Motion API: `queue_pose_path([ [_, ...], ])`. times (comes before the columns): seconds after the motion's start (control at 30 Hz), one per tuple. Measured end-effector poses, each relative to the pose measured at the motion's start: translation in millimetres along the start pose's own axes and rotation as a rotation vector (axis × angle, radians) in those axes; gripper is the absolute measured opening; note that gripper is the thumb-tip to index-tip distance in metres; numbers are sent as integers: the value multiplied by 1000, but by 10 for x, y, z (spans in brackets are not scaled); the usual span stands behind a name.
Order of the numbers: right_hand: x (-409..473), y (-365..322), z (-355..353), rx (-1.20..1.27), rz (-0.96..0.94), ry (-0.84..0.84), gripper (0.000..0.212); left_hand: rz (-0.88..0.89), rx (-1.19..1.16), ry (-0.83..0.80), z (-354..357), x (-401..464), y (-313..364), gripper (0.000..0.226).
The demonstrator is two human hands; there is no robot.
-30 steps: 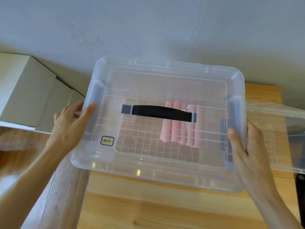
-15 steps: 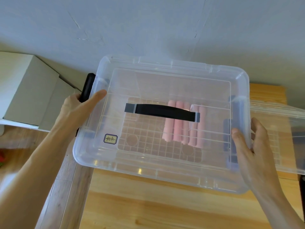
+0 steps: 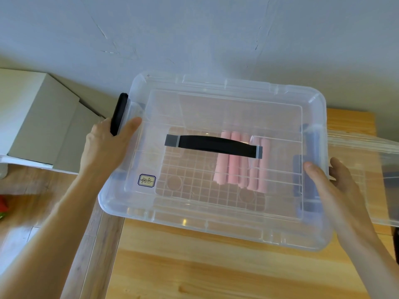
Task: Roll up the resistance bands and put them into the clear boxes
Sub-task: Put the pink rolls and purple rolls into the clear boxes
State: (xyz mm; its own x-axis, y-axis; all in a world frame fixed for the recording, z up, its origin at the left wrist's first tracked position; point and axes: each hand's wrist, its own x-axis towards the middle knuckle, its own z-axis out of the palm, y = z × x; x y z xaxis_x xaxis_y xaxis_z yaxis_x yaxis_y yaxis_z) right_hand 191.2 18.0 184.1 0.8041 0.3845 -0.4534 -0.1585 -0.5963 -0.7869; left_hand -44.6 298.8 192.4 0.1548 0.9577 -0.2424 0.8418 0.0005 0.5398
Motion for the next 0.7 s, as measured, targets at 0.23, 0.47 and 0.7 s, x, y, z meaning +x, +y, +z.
queue_pose_path([
  [0.23,-74,-95,18,-19,-13,-6,9,13,81,46,77,-34,10,59],
  [0.47,-57,-77,-6,-22,-59,38,21,62,252,93,95,-80,68,59],
  [0.7,-42,-92,-22,-11,-45,42,14,87,272,130,120,-152,104,54],
])
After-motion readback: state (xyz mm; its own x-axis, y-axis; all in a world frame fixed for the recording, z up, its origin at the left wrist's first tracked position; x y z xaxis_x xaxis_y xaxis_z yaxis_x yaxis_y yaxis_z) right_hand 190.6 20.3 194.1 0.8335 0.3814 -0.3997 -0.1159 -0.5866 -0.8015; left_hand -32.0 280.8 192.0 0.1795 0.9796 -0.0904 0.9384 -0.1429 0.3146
